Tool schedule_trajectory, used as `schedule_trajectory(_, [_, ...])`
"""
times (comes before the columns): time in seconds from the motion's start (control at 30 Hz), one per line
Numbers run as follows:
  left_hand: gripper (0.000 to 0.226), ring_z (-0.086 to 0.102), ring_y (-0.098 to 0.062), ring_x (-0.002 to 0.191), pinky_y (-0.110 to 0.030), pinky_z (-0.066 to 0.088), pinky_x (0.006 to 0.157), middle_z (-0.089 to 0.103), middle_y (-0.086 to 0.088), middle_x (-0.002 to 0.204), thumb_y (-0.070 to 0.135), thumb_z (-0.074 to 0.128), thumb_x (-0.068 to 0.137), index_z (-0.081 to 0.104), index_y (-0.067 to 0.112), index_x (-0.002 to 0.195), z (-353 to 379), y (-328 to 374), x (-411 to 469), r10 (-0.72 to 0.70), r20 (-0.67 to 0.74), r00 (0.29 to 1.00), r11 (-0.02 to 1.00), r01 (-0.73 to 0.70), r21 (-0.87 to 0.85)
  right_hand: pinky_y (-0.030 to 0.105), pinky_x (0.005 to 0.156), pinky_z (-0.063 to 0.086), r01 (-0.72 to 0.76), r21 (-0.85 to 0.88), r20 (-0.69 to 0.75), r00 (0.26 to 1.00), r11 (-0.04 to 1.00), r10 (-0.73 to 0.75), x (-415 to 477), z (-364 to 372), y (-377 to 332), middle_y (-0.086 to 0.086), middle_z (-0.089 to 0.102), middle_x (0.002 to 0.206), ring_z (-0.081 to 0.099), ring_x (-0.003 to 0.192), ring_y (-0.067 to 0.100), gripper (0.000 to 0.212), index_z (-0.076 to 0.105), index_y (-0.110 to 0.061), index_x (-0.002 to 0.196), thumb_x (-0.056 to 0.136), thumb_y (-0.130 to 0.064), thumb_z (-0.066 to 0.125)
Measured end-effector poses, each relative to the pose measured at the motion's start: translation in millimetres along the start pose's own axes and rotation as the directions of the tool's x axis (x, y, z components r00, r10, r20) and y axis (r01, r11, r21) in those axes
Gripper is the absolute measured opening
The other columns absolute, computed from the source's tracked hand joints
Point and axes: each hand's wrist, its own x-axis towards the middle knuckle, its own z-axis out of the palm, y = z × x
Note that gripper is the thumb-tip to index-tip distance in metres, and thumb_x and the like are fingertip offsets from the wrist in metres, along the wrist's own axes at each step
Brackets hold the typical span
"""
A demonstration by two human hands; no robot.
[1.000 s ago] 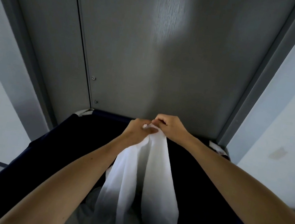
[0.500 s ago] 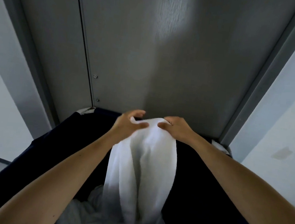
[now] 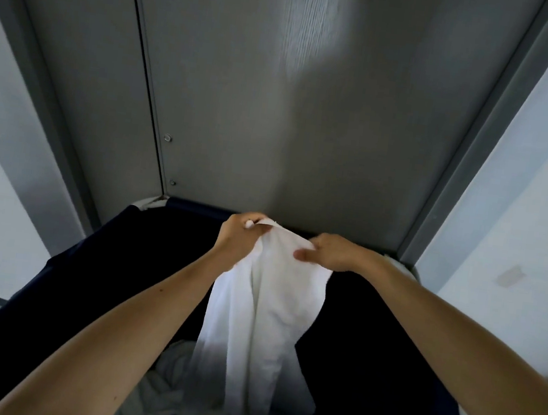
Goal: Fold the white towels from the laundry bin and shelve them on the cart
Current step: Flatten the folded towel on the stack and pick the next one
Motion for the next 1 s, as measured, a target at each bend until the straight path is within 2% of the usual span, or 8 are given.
schedule_trajectory(0.07, [0.011,0.053,-0.014,0.073,-0.019,0.041,0.056,0.059,0.006,0.075,0.02,0.057,0.09,0.066,0.022,0.085,5,-2,-1,-0.03,-0.056,0.998,0.999,0.032,0.024,0.026,0.075,0.042,-0.044,0.083,0.008,0.999,0.996,0.043,0,4,-4,0.007,0.065,0.101,0.06,0.09,0.021,0.047,0.064,-0.003,0.104,0.093,-0.046,0.05])
schedule_trajectory(0.13, [0.005,0.052,-0.013,0.075,-0.02,0.041,0.057,0.055,0.008,0.078,0.025,0.057,0.09,0.061,0.023,0.094,12,-4,-2,-0.038,-0.114,0.993,0.996,0.047,0.077,0.024,0.068,0.044,-0.068,0.317,0.051,0.997,0.946,0.055,0,9,-13,0.004,0.063,0.089,0.058,0.078,0.016,0.039,0.063,-0.005,0.1,0.093,-0.042,0.052])
schedule_trajectory(0.27, [0.031,0.049,-0.009,0.071,-0.025,0.042,0.062,0.05,0.007,0.084,0.028,0.068,0.083,0.047,0.021,0.103,27,-3,-2,-0.164,-0.146,0.976,0.986,0.159,-0.046,0.029,0.068,0.053,-0.112,0.755,0.056,0.993,0.646,0.106,3,24,-24,0.012,0.065,0.098,0.062,0.086,0.02,0.024,0.062,-0.009,0.09,0.095,-0.031,0.053])
schedule_trajectory(0.37, [0.025,0.049,-0.012,0.07,-0.026,0.043,0.062,0.053,0.0,0.086,0.028,0.065,0.087,0.047,0.013,0.096,33,-3,-1,-0.288,-0.161,0.944,0.932,0.237,-0.273,0.027,0.052,0.056,-0.136,0.89,0.076,0.986,0.435,0.151,4,28,-27,0.011,0.059,0.089,0.061,0.077,0.019,0.02,0.056,-0.007,0.086,0.097,-0.022,0.05])
schedule_trajectory(0.53, [0.017,0.059,-0.019,0.077,-0.036,0.052,0.078,0.06,-0.003,0.082,0.028,0.06,0.091,0.054,0.013,0.09,42,-6,-11,-0.292,-0.115,0.95,0.883,0.221,-0.414,0.032,0.061,0.059,-0.159,0.954,0.129,0.983,0.254,0.13,7,34,-31,0.015,0.063,0.081,0.066,0.07,0.026,0.021,0.056,0.0,0.089,0.099,-0.014,0.044])
schedule_trajectory(0.7, [0.005,0.061,-0.019,0.087,-0.038,0.053,0.081,0.063,-0.001,0.088,0.02,0.056,0.093,0.06,0.019,0.089,36,-18,-29,-0.131,-0.111,0.985,0.947,0.091,-0.307,0.038,0.066,0.056,-0.171,0.973,0.136,0.967,0.153,0.215,10,39,-24,0.017,0.062,0.08,0.064,0.071,0.029,0.02,0.055,0.0,0.085,0.099,-0.01,0.043])
schedule_trajectory(0.93, [0.003,0.061,-0.002,0.077,-0.008,0.047,0.064,0.063,0.015,0.082,0.025,0.06,0.091,0.06,0.028,0.092,28,-21,-51,0.107,-0.043,0.993,0.994,-0.106,0.028,0.039,0.067,0.052,-0.193,0.971,0.15,0.95,0.14,0.274,8,46,-22,0.017,0.061,0.079,0.062,0.071,0.029,0.023,0.054,0.0,0.082,0.098,-0.007,0.041])
schedule_trajectory(1.0, [0.017,0.061,-0.002,0.08,-0.005,0.046,0.066,0.063,0.015,0.084,0.028,0.07,0.084,0.059,0.028,0.097,27,-27,-56,0.131,0.025,0.991,0.989,-0.132,0.071,0.036,0.062,0.053,-0.202,0.964,0.144,0.944,0.175,0.297,6,49,-23,0.016,0.061,0.077,0.061,0.068,0.026,0.024,0.055,-0.001,0.081,0.098,-0.007,0.04])
